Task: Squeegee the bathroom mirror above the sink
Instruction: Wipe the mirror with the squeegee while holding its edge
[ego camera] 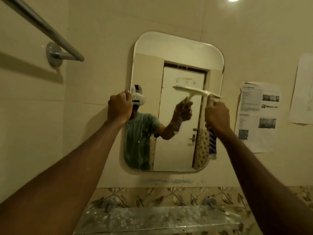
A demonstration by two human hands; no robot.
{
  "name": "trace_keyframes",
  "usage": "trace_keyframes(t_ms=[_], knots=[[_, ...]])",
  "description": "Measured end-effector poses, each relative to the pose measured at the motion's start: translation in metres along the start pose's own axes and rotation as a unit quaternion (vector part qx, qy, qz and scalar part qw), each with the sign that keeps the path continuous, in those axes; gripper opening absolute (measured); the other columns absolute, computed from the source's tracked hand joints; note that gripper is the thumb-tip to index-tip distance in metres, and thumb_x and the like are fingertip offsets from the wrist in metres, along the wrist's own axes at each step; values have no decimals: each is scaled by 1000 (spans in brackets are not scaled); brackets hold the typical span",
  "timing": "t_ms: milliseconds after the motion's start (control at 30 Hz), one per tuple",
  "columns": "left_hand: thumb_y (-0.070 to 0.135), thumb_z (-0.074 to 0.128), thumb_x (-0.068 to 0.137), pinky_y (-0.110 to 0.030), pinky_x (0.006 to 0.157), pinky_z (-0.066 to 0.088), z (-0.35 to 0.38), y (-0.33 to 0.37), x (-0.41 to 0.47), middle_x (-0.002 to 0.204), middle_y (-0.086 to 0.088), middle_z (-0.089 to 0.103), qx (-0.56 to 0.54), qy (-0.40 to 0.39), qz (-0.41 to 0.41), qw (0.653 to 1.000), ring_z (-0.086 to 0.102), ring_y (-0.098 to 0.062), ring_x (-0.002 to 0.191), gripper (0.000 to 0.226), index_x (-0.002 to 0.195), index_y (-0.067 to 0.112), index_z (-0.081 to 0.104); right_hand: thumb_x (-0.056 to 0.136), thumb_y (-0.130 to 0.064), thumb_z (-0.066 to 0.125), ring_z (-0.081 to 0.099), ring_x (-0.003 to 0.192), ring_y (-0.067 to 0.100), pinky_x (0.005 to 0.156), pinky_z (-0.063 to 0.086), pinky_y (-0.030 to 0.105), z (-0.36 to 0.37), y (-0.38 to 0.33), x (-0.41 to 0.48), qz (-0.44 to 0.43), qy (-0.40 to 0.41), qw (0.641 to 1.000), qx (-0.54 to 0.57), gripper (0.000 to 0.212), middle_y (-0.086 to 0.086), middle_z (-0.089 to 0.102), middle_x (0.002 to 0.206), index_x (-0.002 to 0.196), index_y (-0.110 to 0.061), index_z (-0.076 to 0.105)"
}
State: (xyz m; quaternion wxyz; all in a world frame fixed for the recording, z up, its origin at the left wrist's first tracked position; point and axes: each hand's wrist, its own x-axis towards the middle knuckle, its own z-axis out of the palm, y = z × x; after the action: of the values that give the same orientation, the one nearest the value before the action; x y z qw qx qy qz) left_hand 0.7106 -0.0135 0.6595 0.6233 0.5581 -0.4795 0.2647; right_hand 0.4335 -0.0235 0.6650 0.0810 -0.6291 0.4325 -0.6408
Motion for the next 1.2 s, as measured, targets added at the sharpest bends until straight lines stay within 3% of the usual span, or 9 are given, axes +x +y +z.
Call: trace_keyframes(t_ms=[267,367,433,533,667,767,867,1033,1200], knots=[[26,32,102,-31,54,52,2,-10,5,66,-18,64,-50,-14,19,998,62,-27,57,50,75,-3,63,103,-41,32,53,52,15,59,53,34,-8,-86,92,-26,44,999,-17,42,3,54,68,74,-16,49],[25,33,102,-27,50,47,3,-14,6,61,-16,62,-45,-14,41,998,58,-24,51,50,72,-3,63,103,-33,33,54,58,18,68,56,40,-10,-101,104,-45,13,997,-56,34,5,53,73,102,-6,54],[24,35,102,-23,48,44,4,-17,7,60,-14,61,-49,-10,49,998,59,-23,51,49,71,-3,63,103,-32,32,53,57,17,61,54,37,-10,-99,98,-46,-9,997,-63,29,5,52,71,105,-10,51],[22,37,101,-25,49,47,5,-17,7,61,-15,64,-56,-1,54,997,58,-22,52,48,70,-3,64,104,-39,28,53,49,17,49,49,33,-2,-69,71,-53,-24,996,-74,44,6,54,64,80,-10,51],[20,38,101,-24,49,41,3,-12,5,57,-11,60,-59,6,55,997,52,-19,47,49,67,-3,64,105,-39,28,47,36,13,39,41,25,9,-26,14,-28,-52,995,-78,52,4,50,53,70,-8,52],[19,39,101,-19,43,35,2,-12,7,53,-7,54,-59,9,54,997,48,-16,43,48,64,-3,62,104,-38,32,47,43,15,43,43,28,2,-31,9,-6,-74,993,-87,48,6,51,58,73,-8,54],[19,40,100,-28,43,44,4,-13,6,52,-10,56,-66,11,41,997,53,-20,44,47,63,-2,61,104,-39,33,50,46,16,44,44,26,-10,-71,51,-26,-38,996,-73,46,6,53,63,76,-9,53],[21,40,100,-23,42,43,4,-10,6,54,-10,57,-70,3,23,997,52,-17,45,47,64,0,61,103,-33,33,55,56,19,55,54,34,-16,-123,110,-33,-6,997,-76,33,8,54,76,108,-7,52],[22,38,100,-19,42,39,5,-11,7,56,-10,57,-71,-8,7,997,51,-11,45,48,65,-2,61,104,-37,29,52,46,16,42,44,26,0,-77,71,-31,-49,996,-73,42,8,55,66,91,-5,53]])
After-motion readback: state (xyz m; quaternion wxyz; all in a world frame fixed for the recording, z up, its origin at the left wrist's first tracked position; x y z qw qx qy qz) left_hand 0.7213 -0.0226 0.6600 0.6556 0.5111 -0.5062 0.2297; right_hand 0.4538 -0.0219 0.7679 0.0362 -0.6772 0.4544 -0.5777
